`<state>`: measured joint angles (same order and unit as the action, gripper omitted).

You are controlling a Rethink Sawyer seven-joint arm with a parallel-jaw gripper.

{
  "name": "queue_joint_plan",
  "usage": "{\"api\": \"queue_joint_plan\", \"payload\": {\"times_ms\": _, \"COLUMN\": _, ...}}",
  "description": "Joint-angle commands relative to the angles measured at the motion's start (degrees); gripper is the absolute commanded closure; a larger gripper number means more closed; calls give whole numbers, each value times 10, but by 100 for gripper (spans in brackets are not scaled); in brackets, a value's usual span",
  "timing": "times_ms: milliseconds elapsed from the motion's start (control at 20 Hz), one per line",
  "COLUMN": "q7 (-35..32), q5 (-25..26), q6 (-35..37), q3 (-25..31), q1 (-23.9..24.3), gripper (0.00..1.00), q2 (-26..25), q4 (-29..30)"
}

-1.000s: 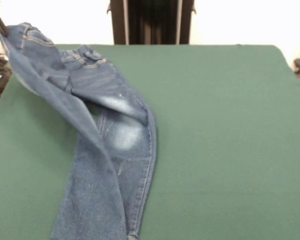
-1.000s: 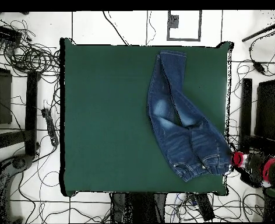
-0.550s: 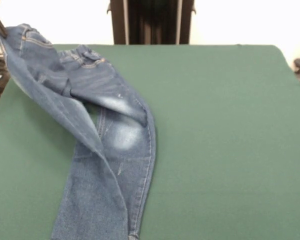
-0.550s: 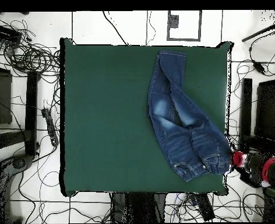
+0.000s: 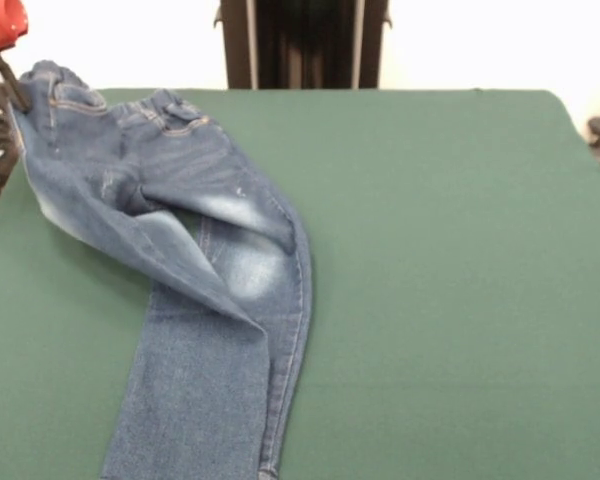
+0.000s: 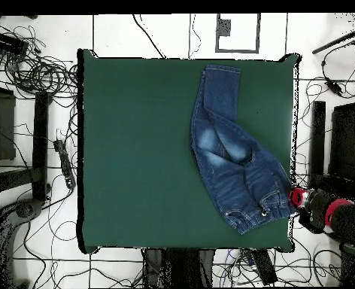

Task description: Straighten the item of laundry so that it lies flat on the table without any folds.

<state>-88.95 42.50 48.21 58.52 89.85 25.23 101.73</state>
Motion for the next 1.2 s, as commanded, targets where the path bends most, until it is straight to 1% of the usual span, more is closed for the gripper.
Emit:
{"api": "queue_joint_plan", "payload": {"times_ms": 50, "q7": 178, "q5": 18, "q6": -40, "q3": 36, "q1": -2, "gripper": 100, "q2": -28, "q4": 21}}
{"api": "queue_joint_plan", "payload": {"times_ms": 150, "q7": 180, "q5": 4, "q6": -26, "q3": 37, "q1": 4, "gripper": 100, "q2": -42, "q4": 7}}
{"api": "queue_joint_plan", "payload": {"times_ms": 450, "q7": 220, "q5": -12, "q6": 0, "q3": 55, "q1": 20, "gripper": 100, "q2": -83, "q4": -33}}
{"api": "queue_joint_plan", "payload": {"times_ms": 750, "q7": 250, "q5": -12, "q6": 17, "q3": 61, "q1": 30, "gripper": 100, "q2": -108, "q4": -64}}
{"api": "queue_joint_plan", "payload": {"times_ms": 1200, "q7": 273, "q5": -5, "q6": 8, "q3": 59, "q1": 40, "gripper": 100, "q2": -121, "q4": -67}}
